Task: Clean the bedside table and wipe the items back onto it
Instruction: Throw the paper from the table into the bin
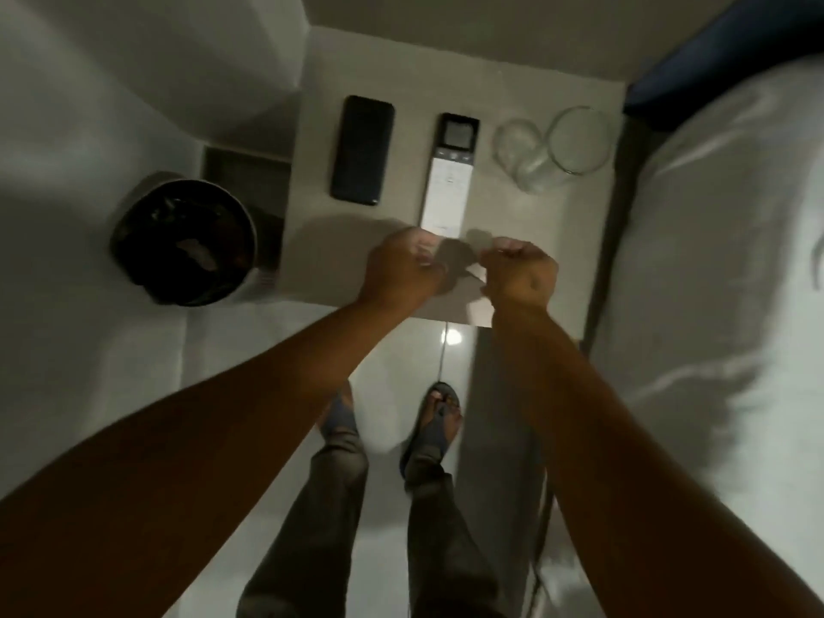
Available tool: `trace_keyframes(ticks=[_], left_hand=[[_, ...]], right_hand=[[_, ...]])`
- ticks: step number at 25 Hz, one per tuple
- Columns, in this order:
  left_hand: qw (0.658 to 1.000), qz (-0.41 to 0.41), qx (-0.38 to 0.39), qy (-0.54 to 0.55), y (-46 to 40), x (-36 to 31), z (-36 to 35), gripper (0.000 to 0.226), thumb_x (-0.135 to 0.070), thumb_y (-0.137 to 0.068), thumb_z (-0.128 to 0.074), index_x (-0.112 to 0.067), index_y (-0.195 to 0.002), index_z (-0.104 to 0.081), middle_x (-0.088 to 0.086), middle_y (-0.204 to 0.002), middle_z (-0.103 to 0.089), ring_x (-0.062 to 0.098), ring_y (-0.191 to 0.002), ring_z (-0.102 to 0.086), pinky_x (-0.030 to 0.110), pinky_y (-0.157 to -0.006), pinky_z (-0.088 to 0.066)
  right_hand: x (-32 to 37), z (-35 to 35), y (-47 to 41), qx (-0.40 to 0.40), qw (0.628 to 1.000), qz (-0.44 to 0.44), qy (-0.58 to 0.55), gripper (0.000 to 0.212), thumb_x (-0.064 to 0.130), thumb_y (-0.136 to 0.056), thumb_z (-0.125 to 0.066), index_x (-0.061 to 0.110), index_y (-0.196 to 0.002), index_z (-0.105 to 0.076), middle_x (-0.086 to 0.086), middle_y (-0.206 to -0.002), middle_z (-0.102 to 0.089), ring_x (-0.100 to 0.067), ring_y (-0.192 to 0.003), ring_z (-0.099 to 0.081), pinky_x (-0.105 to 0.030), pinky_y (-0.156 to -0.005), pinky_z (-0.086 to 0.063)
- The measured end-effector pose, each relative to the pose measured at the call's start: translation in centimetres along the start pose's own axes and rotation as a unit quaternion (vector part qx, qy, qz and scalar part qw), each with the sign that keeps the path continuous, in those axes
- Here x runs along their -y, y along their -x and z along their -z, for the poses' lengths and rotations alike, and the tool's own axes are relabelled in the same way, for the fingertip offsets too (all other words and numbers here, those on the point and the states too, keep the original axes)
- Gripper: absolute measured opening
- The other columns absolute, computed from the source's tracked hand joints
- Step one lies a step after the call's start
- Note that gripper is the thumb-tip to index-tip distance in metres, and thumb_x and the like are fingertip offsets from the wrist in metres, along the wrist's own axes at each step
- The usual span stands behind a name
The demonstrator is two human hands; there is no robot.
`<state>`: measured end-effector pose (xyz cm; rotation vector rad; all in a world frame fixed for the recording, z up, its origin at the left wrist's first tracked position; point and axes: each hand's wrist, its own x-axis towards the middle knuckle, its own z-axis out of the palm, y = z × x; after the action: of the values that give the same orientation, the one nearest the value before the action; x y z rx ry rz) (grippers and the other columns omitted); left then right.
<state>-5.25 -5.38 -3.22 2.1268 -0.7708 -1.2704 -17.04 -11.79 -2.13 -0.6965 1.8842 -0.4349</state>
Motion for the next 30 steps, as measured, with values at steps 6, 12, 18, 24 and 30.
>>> trace_keyframes(ticks=[6, 12, 18, 24, 30], left_hand=[[0.999, 0.037, -0.007, -0.022, -1.9, -2.0, -9.4, 0.036, -0.018, -0.075, -0.08, -0.01, -0.109, -0.073, 0.01, -0.109, -0.075, 0.026, -0.099, -0.071, 0.027, -0.087, -0.054], [0.98, 0.138, -0.008, 0.146, -3.2, 0.3, -9.6, 0.011, -0.009, -0.077, -0.08, -0.016, -0.079, -0.072, 0.017, -0.089, -0.077, 0.032, -0.078, -0.074, 0.046, -0.085, -0.062], [0.977, 0.12, -0.054, 0.169, 0.2, 2.8, -1.0, 0.028, -0.015, -0.082, -0.076, -0.03, -0.058, -0.074, -0.003, -0.068, -0.075, 0.021, -0.073, -0.074, 0.033, -0.072, -0.064], [0.924, 0.182, -0.211, 0.262, 2.9, 10.3, 15.3, 0.004, -0.007, -0.084, -0.075, -0.005, -0.086, -0.077, 0.011, -0.078, -0.075, 0.017, -0.068, -0.072, 0.027, -0.067, -0.063], [0.887, 0.245, -0.272, 0.282, 1.3, 18.2, 23.2, 0.007, -0.003, -0.08, -0.076, -0.009, -0.083, -0.075, 0.02, -0.092, -0.075, 0.027, -0.08, -0.076, 0.035, -0.078, -0.063]], right_hand=[[-3.2, 7.0, -6.1, -0.046, 0.996, -0.009, 0.076, 0.034, 0.025, -0.079, -0.084, 0.021, -0.109, -0.069, -0.005, -0.115, -0.072, -0.026, -0.103, -0.071, -0.041, -0.092, -0.06], [-3.1, 4.0, -7.6, -0.041, 0.999, -0.032, -0.001, 0.022, 0.01, -0.077, -0.084, 0.025, -0.071, -0.069, -0.003, -0.08, -0.073, -0.029, -0.08, -0.075, -0.042, -0.077, -0.065], [-1.5, -1.4, -0.8, 0.063, 0.997, -0.011, -0.036, 0.016, 0.006, -0.08, -0.083, 0.017, -0.077, -0.072, -0.006, -0.078, -0.074, -0.02, -0.067, -0.074, -0.032, -0.066, -0.065], [-1.2, -17.9, 9.1, 0.256, 0.962, 0.018, 0.092, 0.012, 0.009, -0.085, -0.078, 0.012, -0.096, -0.074, -0.006, -0.08, -0.075, -0.018, -0.07, -0.074, -0.024, -0.063, -0.062], [-3.4, -29.1, 12.1, 0.366, 0.911, 0.026, 0.19, 0.032, 0.006, -0.088, -0.07, -0.006, -0.117, -0.066, -0.019, -0.096, -0.069, -0.028, -0.087, -0.066, -0.05, -0.093, -0.059]])
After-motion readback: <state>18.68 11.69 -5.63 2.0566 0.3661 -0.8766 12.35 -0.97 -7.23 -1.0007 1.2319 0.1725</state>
